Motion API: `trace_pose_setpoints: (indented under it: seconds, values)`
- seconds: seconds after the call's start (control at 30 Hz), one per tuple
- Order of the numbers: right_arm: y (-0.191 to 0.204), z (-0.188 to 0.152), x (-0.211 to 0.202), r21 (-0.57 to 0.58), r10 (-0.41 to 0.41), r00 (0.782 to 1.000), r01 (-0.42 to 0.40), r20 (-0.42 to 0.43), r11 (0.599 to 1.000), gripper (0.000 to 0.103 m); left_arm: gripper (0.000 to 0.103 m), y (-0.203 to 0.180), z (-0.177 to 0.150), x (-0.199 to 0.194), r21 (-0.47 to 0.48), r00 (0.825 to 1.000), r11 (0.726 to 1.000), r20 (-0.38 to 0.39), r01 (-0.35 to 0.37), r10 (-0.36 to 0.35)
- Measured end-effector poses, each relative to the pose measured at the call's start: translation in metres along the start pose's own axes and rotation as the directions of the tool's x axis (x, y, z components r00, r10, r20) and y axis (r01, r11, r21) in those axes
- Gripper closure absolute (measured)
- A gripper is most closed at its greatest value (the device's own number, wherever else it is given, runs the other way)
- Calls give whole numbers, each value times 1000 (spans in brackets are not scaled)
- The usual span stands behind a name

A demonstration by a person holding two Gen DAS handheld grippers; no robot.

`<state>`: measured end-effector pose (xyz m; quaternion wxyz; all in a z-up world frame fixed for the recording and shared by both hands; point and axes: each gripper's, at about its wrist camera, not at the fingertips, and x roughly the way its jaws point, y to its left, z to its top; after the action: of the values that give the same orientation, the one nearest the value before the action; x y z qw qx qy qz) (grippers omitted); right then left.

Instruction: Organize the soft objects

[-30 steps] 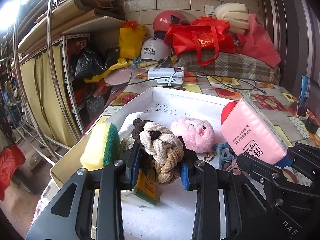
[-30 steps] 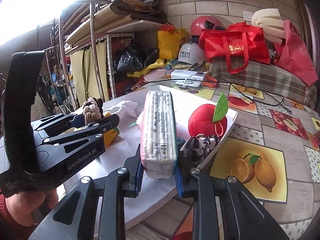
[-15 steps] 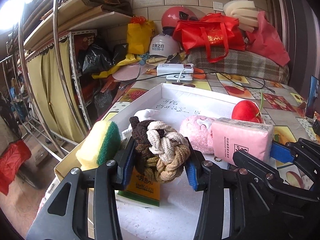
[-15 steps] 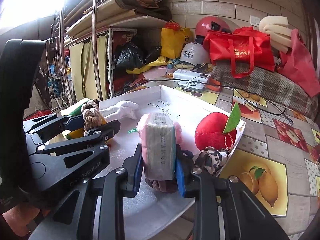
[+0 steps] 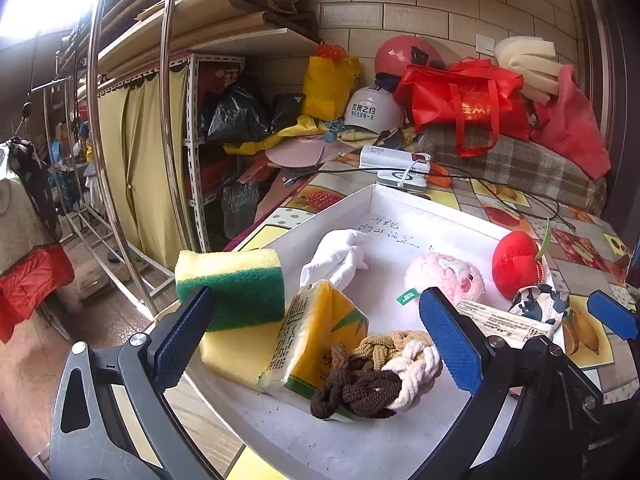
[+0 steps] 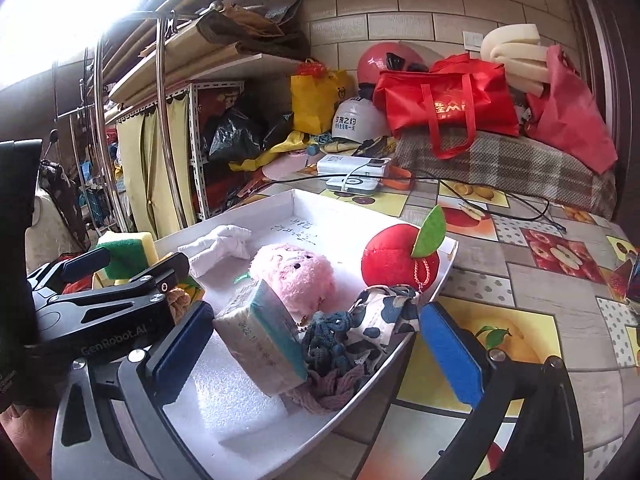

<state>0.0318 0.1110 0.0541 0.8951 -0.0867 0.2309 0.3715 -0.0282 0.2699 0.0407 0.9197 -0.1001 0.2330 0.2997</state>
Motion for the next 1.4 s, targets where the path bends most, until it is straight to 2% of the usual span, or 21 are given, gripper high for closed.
trace_pose_setpoints:
  seconds: [0.1, 0.27, 0.33, 0.5, 0.63, 0.87, 1.1, 1.23, 1.4]
  values:
    - [4, -2, -10, -30, -10, 999, 11, 44, 999, 0, 0, -3, -1, -6, 13, 999, 1000, 37, -14, 14]
    - [10, -7, -30, -60, -71, 991, 78, 114, 995, 0, 0, -9, -6, -17, 38, 997, 999, 69, -38, 35]
    - [7, -9, -33, -54, -85, 991, 91, 106, 994, 0, 0, -11, -8, -22, 43, 997, 998, 71, -41, 38]
    - [-11, -19, -44, -5, -105, 993, 105, 54, 994, 0, 0, -20, -19, -36, 39, 999, 999, 35, -8, 6]
    - [-36, -29, -69, 61, -98, 991, 93, 90, 994, 0, 0, -37, -29, -51, 65, 1000, 998, 24, 7, -9]
    - [-62, -46, -107, 60, -142, 985, 137, 93, 989, 0, 0, -68, -48, -79, 71, 999, 997, -30, 41, -39]
    - [-91, -61, -129, 94, -223, 975, 220, 22, 971, 0, 0, -94, -62, -109, 117, 996, 989, 7, -88, 88]
    - [-106, -68, -133, 122, -283, 958, 287, -51, 950, 0, 0, -101, -63, -109, 122, 1000, 993, -29, -7, 10]
    - [-123, -77, -145, 172, -293, 953, 301, -72, 938, 0, 0, -105, -66, -109, 119, 999, 993, -47, 4, 2]
